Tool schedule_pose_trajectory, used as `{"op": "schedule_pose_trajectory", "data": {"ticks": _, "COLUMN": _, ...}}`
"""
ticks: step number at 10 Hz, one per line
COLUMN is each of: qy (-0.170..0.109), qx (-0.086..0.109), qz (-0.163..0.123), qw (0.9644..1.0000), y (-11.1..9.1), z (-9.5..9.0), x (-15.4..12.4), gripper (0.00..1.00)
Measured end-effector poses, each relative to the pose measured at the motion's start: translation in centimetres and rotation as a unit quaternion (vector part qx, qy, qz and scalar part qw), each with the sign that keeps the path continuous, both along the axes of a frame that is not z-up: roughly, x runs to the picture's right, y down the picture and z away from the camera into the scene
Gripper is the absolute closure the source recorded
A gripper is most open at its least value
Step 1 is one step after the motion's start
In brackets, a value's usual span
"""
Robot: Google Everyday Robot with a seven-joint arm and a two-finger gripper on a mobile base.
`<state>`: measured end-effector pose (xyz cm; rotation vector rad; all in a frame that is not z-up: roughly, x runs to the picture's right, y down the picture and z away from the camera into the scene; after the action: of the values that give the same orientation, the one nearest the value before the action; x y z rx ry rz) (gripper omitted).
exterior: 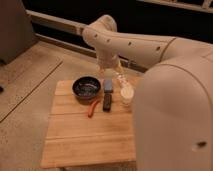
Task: Move the arm in a circular motion
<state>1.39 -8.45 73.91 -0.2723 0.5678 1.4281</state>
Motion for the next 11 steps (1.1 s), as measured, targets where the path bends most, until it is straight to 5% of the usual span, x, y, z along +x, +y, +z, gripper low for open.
{"op": "schedule_pose_trajectory", "data": {"ticks": 3, "qy": -0.037, "qx": -0.003, "qz": -0.04, "qw": 0.9985, "y": -1.1, "z": 1.1, "x": -5.3, "gripper": 0.35}}
{"op": "schedule_pose_trajectory", "data": {"ticks": 6, "qy": -0.085, "qx": -0.005, "qz": -0.079, "qw": 0.9933, "y": 0.1, "z": 1.2, "x": -10.5, "gripper": 0.35}}
{"op": "schedule_pose_trajectory", "data": {"ticks": 11, "qy": -0.134, "qx": -0.001, "qz": -0.129, "qw": 0.9826, "y": 5.6, "z": -0.8, "x": -15.4, "gripper": 0.35}}
